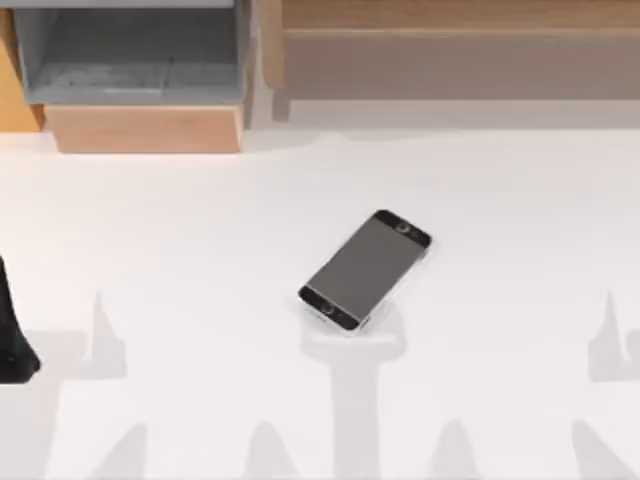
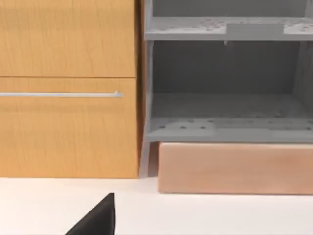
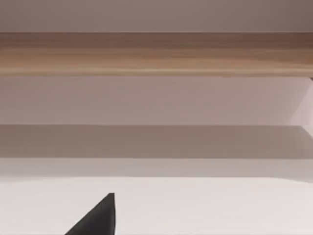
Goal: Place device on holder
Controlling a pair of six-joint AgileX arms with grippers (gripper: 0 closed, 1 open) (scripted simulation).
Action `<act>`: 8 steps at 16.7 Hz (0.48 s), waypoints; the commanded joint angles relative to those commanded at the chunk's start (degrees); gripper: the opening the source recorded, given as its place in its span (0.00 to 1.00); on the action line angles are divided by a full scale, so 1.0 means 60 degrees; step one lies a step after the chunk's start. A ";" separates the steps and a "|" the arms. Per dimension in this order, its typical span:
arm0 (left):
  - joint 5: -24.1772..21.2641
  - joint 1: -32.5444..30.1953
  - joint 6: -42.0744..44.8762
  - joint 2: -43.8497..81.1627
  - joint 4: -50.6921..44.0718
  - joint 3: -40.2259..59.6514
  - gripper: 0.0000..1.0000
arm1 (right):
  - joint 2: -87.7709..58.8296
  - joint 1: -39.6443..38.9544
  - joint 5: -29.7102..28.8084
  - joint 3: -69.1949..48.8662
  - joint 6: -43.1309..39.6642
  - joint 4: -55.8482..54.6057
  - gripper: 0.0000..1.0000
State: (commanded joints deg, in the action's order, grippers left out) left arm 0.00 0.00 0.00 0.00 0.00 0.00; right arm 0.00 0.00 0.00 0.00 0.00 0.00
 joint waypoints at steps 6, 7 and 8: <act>0.0000 0.0000 0.0000 0.0000 0.0000 0.0000 1.00 | -0.0843 -0.0166 0.0062 -0.0753 0.0488 0.0456 1.00; 0.0000 0.0000 0.0000 0.0000 0.0000 0.0000 1.00 | -0.1266 -0.0249 0.0084 -0.1143 0.0739 0.0695 1.00; 0.0000 0.0000 0.0000 0.0000 0.0000 0.0000 1.00 | -0.1751 -0.0346 0.0104 -0.1599 0.1029 0.0973 1.00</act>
State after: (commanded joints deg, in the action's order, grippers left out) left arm 0.00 0.00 0.00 0.00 0.00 0.00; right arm -10.50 -2.07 0.62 -9.59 6.18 5.84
